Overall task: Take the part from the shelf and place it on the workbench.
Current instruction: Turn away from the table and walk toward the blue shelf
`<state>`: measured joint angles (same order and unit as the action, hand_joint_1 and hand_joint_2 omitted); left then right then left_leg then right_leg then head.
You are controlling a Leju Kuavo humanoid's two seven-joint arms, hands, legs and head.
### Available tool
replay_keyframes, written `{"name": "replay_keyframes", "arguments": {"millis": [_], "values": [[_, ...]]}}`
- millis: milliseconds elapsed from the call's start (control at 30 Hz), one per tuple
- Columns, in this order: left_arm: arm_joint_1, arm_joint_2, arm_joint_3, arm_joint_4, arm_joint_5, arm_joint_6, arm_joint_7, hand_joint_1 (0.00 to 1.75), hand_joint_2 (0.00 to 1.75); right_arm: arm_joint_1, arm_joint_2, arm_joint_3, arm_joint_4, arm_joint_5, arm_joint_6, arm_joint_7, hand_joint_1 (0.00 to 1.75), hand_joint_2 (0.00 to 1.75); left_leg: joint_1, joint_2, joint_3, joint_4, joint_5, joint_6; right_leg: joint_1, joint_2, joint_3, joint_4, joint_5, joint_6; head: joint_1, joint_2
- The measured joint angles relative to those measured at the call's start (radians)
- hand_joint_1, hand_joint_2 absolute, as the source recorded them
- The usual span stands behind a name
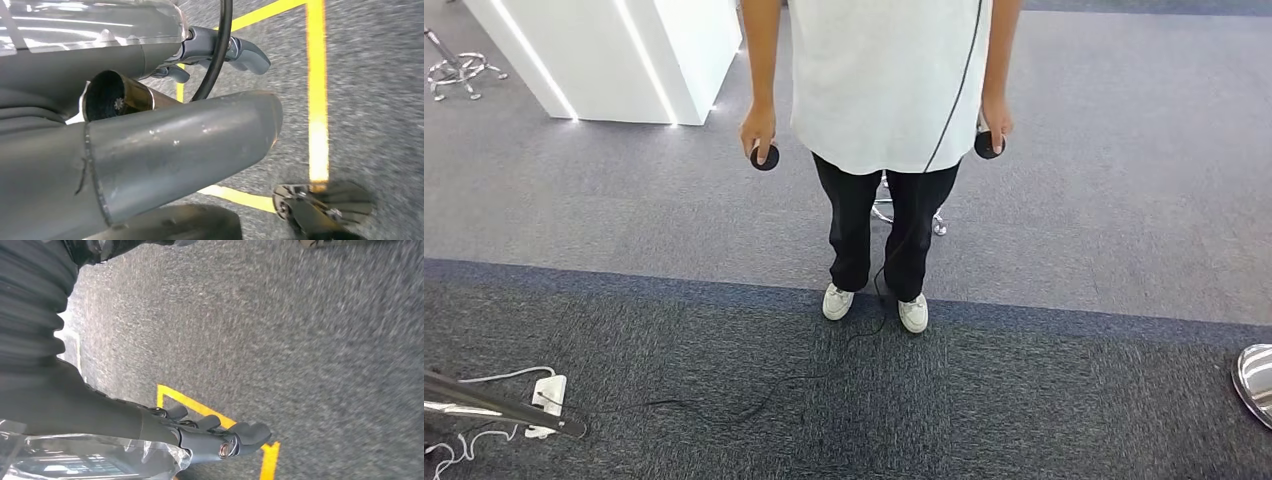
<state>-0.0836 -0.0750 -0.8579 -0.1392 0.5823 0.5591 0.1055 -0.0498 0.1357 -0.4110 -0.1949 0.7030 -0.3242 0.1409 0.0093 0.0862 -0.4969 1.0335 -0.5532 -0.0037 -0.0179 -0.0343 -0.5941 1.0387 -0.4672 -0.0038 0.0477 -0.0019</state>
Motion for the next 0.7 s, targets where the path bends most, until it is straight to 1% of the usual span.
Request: {"name": "replay_keyframes", "arguments": {"millis": [33,67,100,133,167,200,233,267,300,333,367,400,433,467,500,533,567,600,633,667,700], "values": [[0.000,0.000,0.000,0.000,0.002,0.002,-0.008,0.00,0.00,-0.001,0.000,0.000,0.000,0.002,0.000,0.000,0.00,1.75,0.002,-0.029,-0.017,0.042,-0.029,-0.003,-0.001,0.011,0.000,-0.002,0.002,-0.006,0.000,0.000],[0.002,0.000,0.000,0.000,0.005,0.003,-0.015,0.00,0.00,-0.002,0.000,0.000,0.000,0.005,0.000,0.000,0.00,1.75,0.003,-0.057,-0.045,0.104,-0.064,-0.003,0.001,0.023,-0.001,-0.002,0.003,-0.011,0.000,0.000],[0.004,0.000,0.000,0.000,0.005,0.004,-0.021,0.00,0.00,-0.003,-0.001,0.000,0.000,0.008,0.001,0.000,0.00,1.75,0.003,-0.070,-0.078,0.174,-0.096,-0.002,0.003,0.036,-0.001,-0.002,0.003,-0.014,-0.001,0.000],[0.005,0.000,0.000,0.000,0.006,0.006,-0.028,0.00,0.00,-0.004,-0.001,0.000,0.000,0.011,0.001,0.000,0.00,1.75,0.003,-0.075,-0.107,0.233,-0.115,0.000,0.006,0.051,-0.001,-0.002,0.003,-0.016,-0.001,0.000],[0.007,0.000,0.000,0.000,0.006,0.007,-0.035,0.00,0.00,-0.003,-0.001,0.000,0.000,0.012,0.002,0.000,0.00,1.75,0.002,-0.078,-0.125,0.263,-0.114,0.004,0.009,0.067,-0.001,-0.001,0.003,-0.017,-0.001,0.000],[0.007,0.000,0.000,0.000,0.006,0.008,-0.041,0.00,0.00,-0.003,0.000,0.000,0.000,0.013,0.003,-0.001,0.00,1.75,0.002,-0.080,-0.125,0.252,-0.091,0.009,0.011,0.083,0.001,0.000,0.003,-0.017,-0.001,0.000],[0.007,-0.001,0.000,0.000,0.007,0.009,-0.045,0.00,0.00,-0.002,0.000,0.000,0.000,0.013,0.004,-0.003,0.00,1.75,0.001,-0.087,-0.108,0.204,-0.051,0.015,0.012,0.098,0.003,0.000,0.003,-0.017,-0.001,0.000],[0.007,0.000,0.000,0.000,0.007,0.009,-0.045,0.00,0.00,-0.002,0.000,0.000,0.000,0.012,0.005,-0.004,0.00,1.75,0.000,-0.108,-0.081,0.134,-0.008,0.021,0.012,0.112,0.004,0.001,0.003,-0.017,0.000,0.000],[0.007,0.000,0.000,0.001,0.007,0.009,-0.043,0.00,0.00,-0.003,0.001,0.000,0.000,0.012,0.006,-0.006,0.00,1.75,-0.001,-0.138,-0.057,0.070,0.024,0.027,0.013,0.125,0.003,0.003,0.004,-0.015,0.000,0.000],[0.007,0.001,0.000,0.001,0.007,0.008,-0.041,0.00,0.00,-0.004,0.001,0.000,0.000,0.012,0.006,-0.007,0.00,1.75,-0.002,-0.163,-0.040,0.023,0.042,0.030,0.011,0.137,0.000,0.004,0.006,-0.011,0.000,0.000],[0.007,0.001,0.000,0.002,0.007,0.007,-0.037,0.00,0.00,-0.004,0.002,0.000,0.000,0.012,0.005,-0.008,0.00,1.75,-0.003,-0.181,-0.032,-0.002,0.048,0.032,0.009,0.149,-0.005,0.004,0.008,-0.006,0.000,0.000],[0.005,0.001,0.000,0.002,0.006,0.006,-0.034,0.00,0.00,-0.004,0.003,0.000,0.000,0.012,0.005,-0.009,0.00,1.75,-0.005,-0.183,-0.030,-0.008,0.047,0.032,0.007,0.161,-0.009,0.003,0.012,0.000,0.000,0.000],[0.004,0.001,0.000,0.002,0.006,0.004,-0.028,0.00,0.00,-0.002,0.003,0.000,0.000,0.012,0.004,-0.010,0.00,1.75,-0.005,-0.171,-0.027,-0.014,0.050,0.034,0.005,0.172,-0.012,0.000,0.016,0.007,0.000,0.000],[0.003,0.001,0.000,0.002,0.006,0.002,-0.020,0.00,0.00,0.000,0.003,0.000,0.000,0.012,0.004,-0.012,0.00,1.75,-0.003,-0.158,-0.023,-0.022,0.055,0.038,0.005,0.165,-0.015,0.002,0.014,0.012,0.000,0.000],[0.003,0.001,0.000,0.002,0.006,-0.001,-0.013,0.00,0.00,0.001,0.003,0.000,0.000,0.012,0.003,-0.013,0.00,1.75,-0.002,-0.144,-0.020,-0.031,0.061,0.043,0.007,0.142,-0.022,0.016,0.004,0.016,0.001,0.000],[0.004,0.001,0.000,0.002,0.006,-0.004,-0.004,0.00,0.00,0.001,0.002,0.000,0.000,0.013,0.002,-0.014,0.00,1.75,0.000,-0.128,-0.018,-0.039,0.066,0.049,0.010,0.113,-0.038,0.049,-0.018,0.018,0.002,0.000],[0.005,0.001,0.000,0.002,0.006,-0.006,0.002,0.00,0.00,-0.001,0.002,0.000,0.000,0.014,0.002,-0.015,0.00,1.75,-0.001,-0.112,-0.017,-0.042,0.068,0.052,0.011,0.078,-0.063,0.101,-0.050,0.020,0.002,0.000],[0.007,0.001,0.000,0.002,0.006,-0.008,0.007,0.00,0.00,-0.002,0.003,0.000,0.000,0.016,0.001,-0.015,0.00,1.75,-0.003,-0.096,-0.018,-0.043,0.068,0.055,0.010,0.058,-0.094,0.167,-0.084,0.023,0.003,0.000],[0.009,0.001,0.000,0.002,0.006,-0.010,0.012,0.00,0.00,-0.002,0.003,0.000,0.000,0.018,0.001,-0.015,0.00,1.75,-0.004,-0.078,-0.019,-0.043,0.067,0.055,0.008,0.049,-0.122,0.227,-0.108,0.027,0.003,0.000],[0.010,0.001,0.000,0.002,0.006,-0.010,0.015,0.00,0.00,-0.002,0.003,0.000,0.000,0.020,0.001,-0.014,0.00,1.75,-0.004,-0.062,-0.019,-0.042,0.066,0.054,0.005,0.044,-0.137,0.262,-0.116,0.030,0.003,0.000],[0.010,0.000,0.000,0.002,0.006,-0.011,0.017,0.00,0.00,-0.001,0.002,0.000,0.000,0.022,0.001,-0.012,0.00,1.75,-0.004,-0.047,-0.019,-0.041,0.064,0.053,0.003,0.039,-0.132,0.259,-0.105,0.033,0.003,0.000]]}}
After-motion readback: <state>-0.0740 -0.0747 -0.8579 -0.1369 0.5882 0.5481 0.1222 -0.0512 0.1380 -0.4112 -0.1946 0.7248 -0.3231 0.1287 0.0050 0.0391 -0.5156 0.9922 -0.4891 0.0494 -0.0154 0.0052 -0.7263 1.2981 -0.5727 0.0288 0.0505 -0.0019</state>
